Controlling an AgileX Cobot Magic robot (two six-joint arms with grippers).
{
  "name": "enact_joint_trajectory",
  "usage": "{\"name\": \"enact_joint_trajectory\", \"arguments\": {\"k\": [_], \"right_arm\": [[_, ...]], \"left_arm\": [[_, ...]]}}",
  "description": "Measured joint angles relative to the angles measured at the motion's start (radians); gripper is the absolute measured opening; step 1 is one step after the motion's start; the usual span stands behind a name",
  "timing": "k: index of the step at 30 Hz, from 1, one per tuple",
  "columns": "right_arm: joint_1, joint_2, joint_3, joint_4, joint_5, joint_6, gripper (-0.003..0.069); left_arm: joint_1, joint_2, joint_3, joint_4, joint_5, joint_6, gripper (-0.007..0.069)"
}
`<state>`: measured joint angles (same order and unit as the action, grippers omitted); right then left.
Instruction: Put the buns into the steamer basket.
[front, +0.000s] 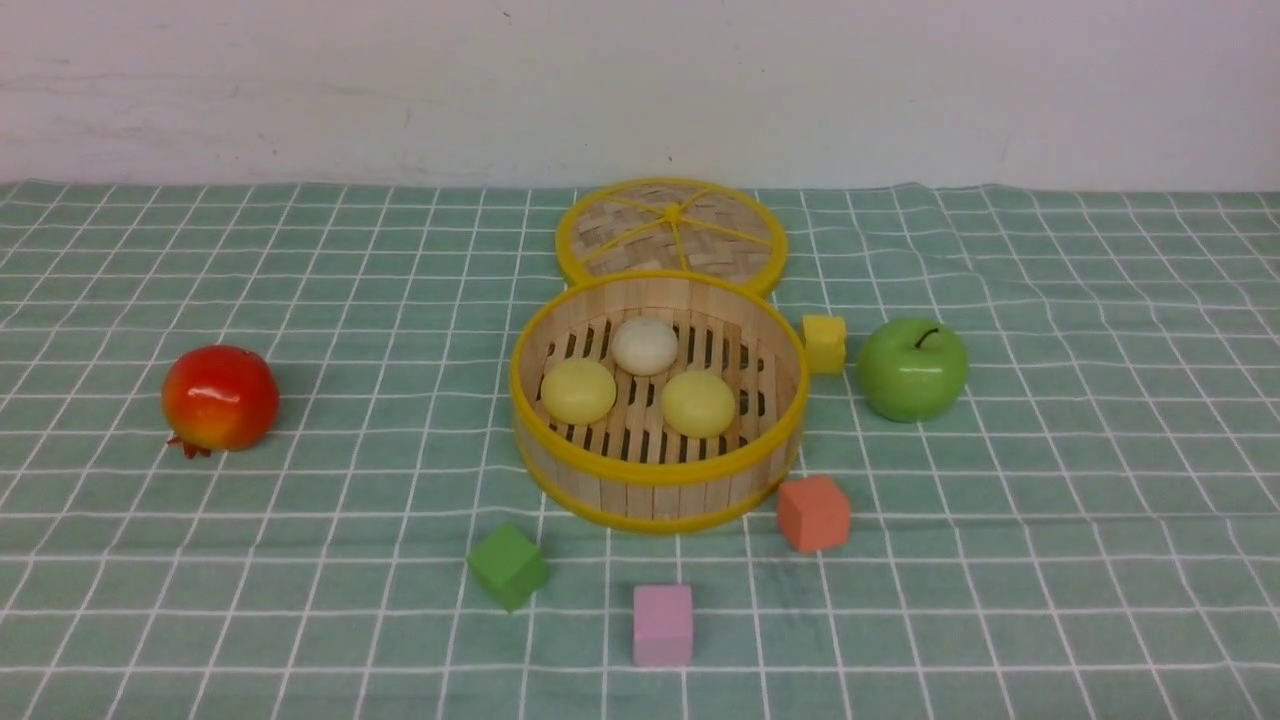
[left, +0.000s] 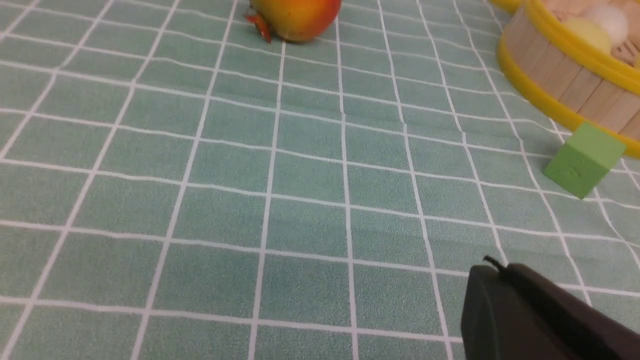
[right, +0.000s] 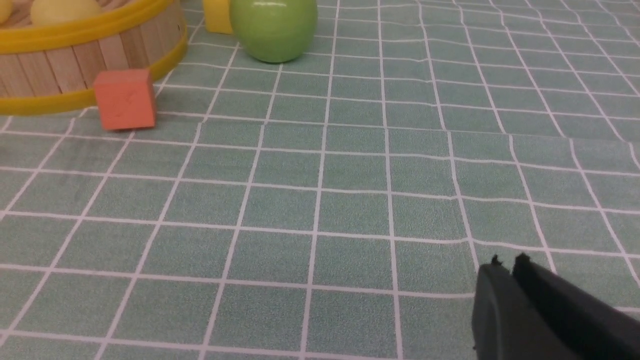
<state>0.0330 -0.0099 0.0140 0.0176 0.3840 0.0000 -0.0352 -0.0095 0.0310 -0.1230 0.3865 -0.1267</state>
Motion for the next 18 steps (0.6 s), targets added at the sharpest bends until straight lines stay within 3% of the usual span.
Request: {"name": "enact_joint_trajectory", "arguments": {"k": [18], "right_arm": [[0.000,0.000,0.000,0.000,0.000,0.000,0.0067]], "left_arm": [[0.000,0.000,0.000,0.000,0.000,0.000,-0.0014]]}}
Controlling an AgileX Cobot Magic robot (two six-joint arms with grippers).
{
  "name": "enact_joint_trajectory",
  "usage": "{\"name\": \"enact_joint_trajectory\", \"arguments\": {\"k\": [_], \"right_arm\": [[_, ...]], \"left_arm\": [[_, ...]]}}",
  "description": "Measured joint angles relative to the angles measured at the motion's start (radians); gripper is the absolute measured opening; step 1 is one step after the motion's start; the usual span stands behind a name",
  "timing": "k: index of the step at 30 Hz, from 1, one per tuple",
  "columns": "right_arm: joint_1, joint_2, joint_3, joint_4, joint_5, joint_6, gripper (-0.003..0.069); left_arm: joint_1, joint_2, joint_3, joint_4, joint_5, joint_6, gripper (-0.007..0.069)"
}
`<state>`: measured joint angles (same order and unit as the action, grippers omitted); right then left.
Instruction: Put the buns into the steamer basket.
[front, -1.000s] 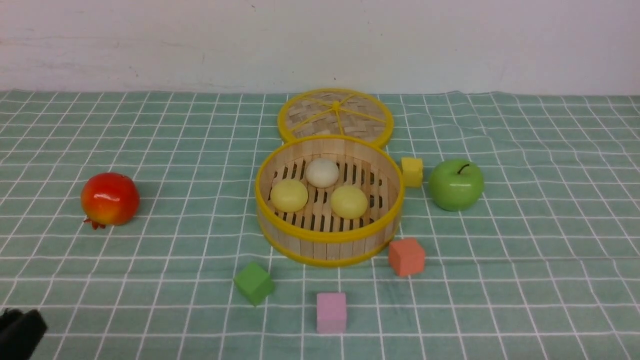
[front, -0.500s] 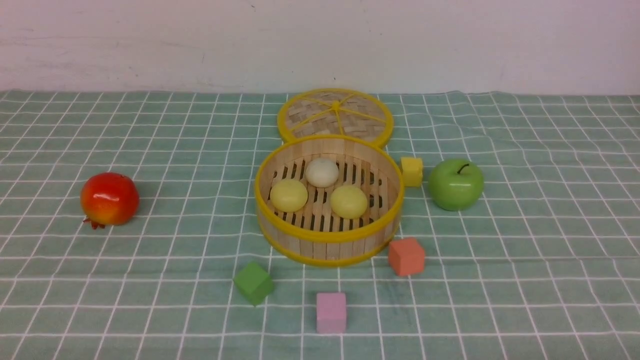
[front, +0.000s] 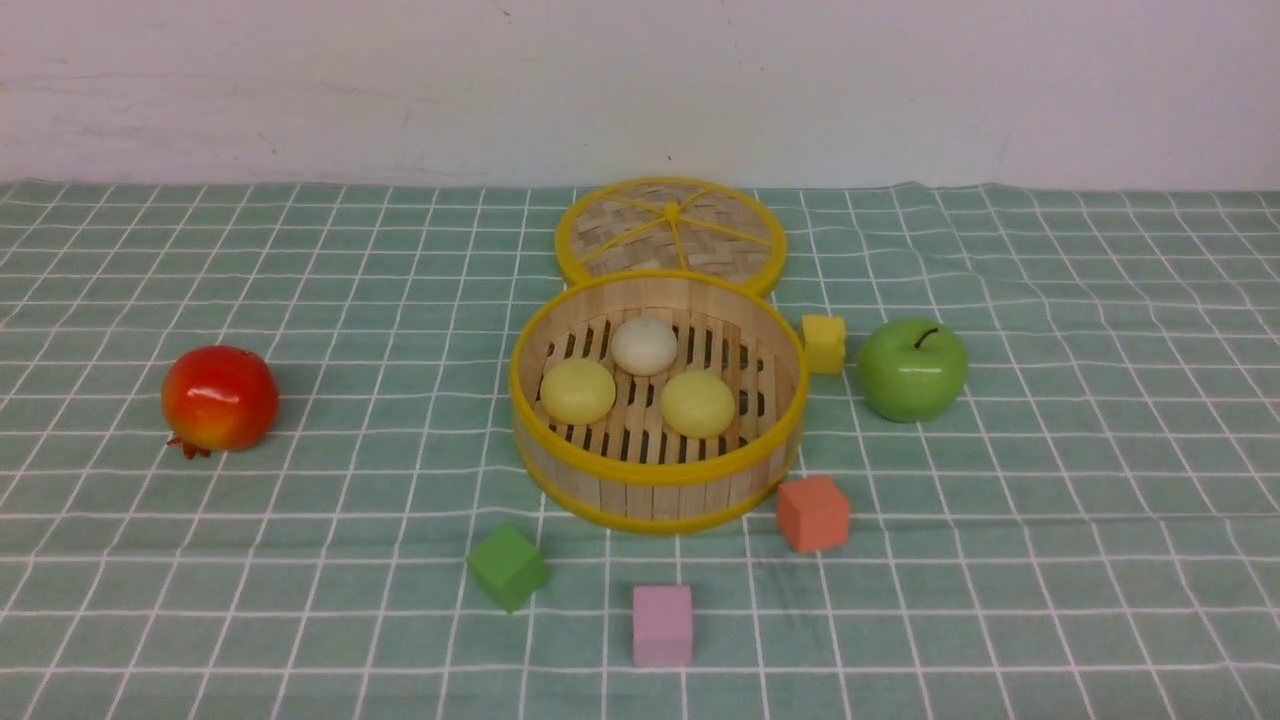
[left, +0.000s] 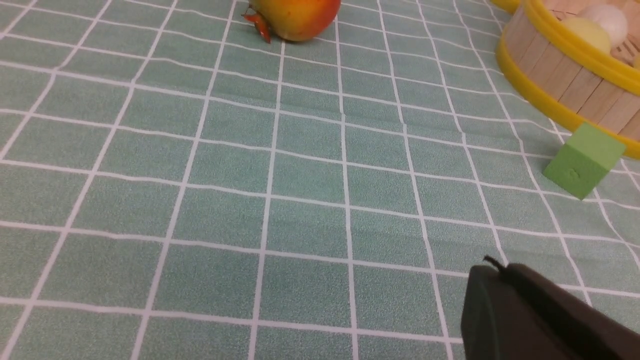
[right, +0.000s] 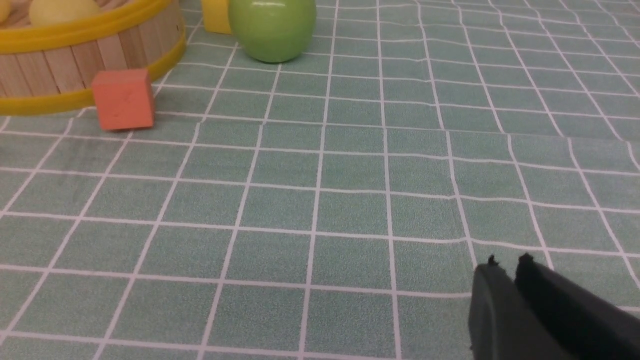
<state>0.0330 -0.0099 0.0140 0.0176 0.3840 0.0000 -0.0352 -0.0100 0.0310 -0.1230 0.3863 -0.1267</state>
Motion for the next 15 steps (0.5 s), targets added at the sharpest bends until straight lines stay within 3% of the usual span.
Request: {"name": "enact_joint_trajectory", "arguments": {"k": [15], "right_arm": [[0.000,0.000,0.000,0.000,0.000,0.000,0.0090]], "left_arm": [[0.000,0.000,0.000,0.000,0.000,0.000,-0.0013]]}}
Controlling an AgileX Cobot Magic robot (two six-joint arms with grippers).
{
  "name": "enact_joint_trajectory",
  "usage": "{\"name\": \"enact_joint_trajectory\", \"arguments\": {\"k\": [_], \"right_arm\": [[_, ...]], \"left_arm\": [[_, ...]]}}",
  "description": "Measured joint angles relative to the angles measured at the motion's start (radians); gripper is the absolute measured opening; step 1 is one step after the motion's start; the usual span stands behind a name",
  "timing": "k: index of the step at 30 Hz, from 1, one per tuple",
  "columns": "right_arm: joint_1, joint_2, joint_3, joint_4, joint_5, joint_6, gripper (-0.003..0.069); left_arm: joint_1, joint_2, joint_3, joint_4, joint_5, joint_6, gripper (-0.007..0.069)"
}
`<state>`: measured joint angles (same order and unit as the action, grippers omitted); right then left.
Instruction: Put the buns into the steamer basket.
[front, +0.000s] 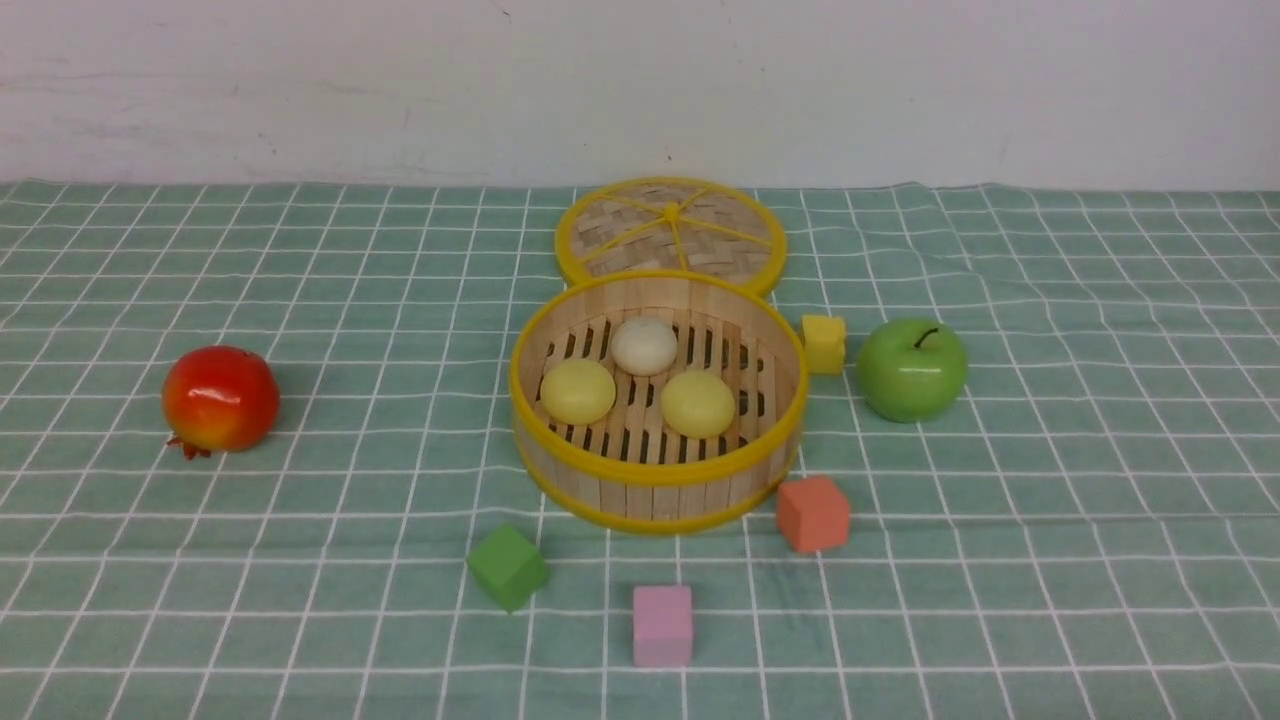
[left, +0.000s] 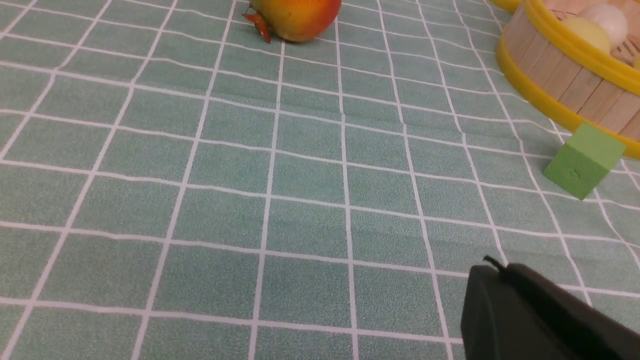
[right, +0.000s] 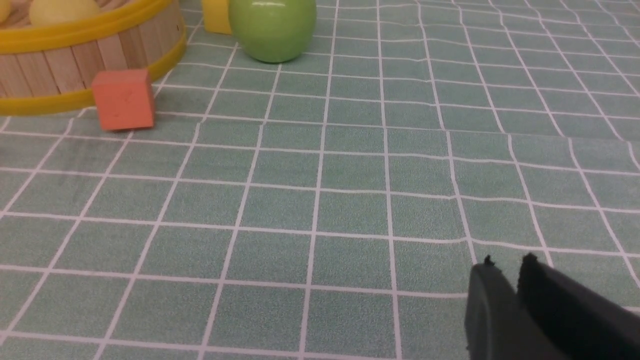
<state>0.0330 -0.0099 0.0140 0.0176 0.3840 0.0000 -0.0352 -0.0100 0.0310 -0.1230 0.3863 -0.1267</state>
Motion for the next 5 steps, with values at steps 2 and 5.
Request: {"name": "enact_joint_trajectory", "arguments": {"k": [2,5], "right_arm": [[0.000,0.000,0.000,0.000,0.000,0.000,0.0093],[0.000,0.000,0.000,0.000,0.000,0.000,0.0095]], "left_arm": [[0.000,0.000,0.000,0.000,0.000,0.000,-0.0012],[0.000,0.000,0.000,0.000,0.000,0.000,-0.0010]]}}
